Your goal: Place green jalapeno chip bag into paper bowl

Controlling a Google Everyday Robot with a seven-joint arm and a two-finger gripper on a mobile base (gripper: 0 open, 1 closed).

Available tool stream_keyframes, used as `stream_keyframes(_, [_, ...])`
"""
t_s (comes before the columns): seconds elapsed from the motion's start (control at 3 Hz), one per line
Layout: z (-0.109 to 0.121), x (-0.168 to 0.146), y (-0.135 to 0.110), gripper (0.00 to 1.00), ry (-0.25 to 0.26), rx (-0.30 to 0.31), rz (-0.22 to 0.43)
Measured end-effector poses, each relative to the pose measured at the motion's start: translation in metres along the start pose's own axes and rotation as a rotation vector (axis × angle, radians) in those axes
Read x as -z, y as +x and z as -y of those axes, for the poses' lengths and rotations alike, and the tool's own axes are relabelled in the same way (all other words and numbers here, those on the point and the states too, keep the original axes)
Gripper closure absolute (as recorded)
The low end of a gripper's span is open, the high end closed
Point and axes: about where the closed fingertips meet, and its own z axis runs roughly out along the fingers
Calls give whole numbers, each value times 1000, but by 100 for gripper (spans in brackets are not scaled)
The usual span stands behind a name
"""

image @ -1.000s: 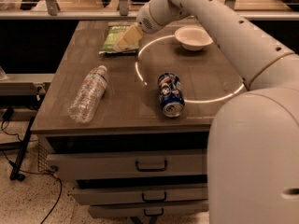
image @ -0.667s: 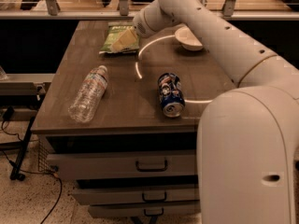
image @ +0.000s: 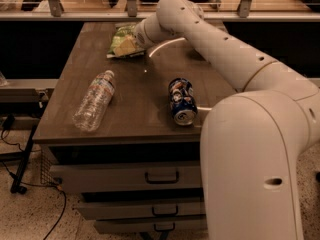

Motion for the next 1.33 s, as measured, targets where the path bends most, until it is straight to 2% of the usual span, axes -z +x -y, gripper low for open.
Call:
stream_keyframes(0.33, [1, 0, 0, 57, 17, -1, 6])
stream_keyframes(0.67, [4, 20, -10, 88, 48, 26, 41])
stream_keyframes(1.0, [6, 37, -24, 100, 63, 54, 78])
stream_keyframes(1.33, [21, 79, -64, 100, 123, 159, 140])
